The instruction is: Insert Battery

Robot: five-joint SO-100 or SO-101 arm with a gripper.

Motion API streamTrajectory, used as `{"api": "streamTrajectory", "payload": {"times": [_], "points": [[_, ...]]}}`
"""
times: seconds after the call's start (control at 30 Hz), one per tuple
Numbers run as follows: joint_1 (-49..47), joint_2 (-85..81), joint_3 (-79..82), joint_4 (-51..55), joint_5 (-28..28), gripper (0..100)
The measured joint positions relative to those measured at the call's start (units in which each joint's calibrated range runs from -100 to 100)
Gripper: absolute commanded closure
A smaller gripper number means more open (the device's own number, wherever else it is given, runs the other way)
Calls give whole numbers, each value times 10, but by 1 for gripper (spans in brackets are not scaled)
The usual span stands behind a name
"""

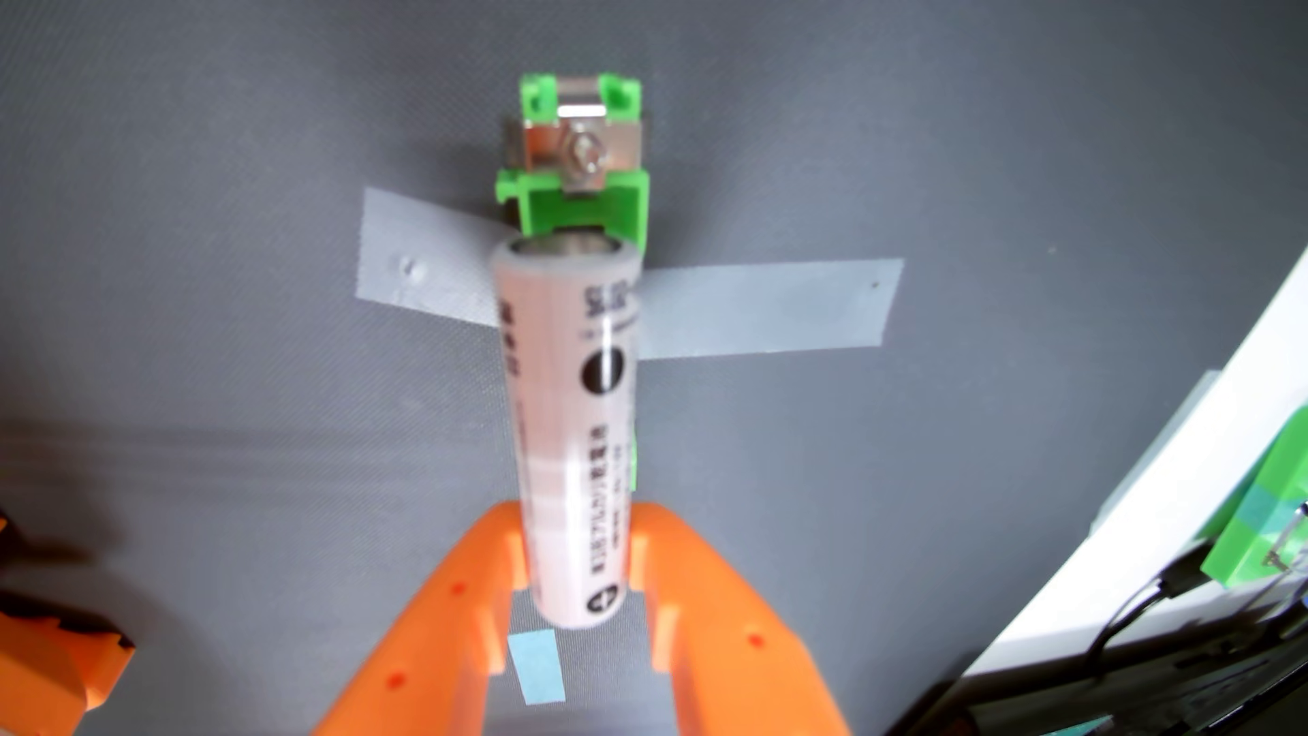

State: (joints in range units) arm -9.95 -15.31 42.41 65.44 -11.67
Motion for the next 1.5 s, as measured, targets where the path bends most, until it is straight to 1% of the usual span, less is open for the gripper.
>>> {"api": "streamTrajectory", "payload": {"times": [1.13, 1.27, 1.5], "points": [[2, 0, 2, -20, 0, 98], [2, 0, 16, -45, 14, 98], [13, 1, 31, -63, 18, 98]]}}
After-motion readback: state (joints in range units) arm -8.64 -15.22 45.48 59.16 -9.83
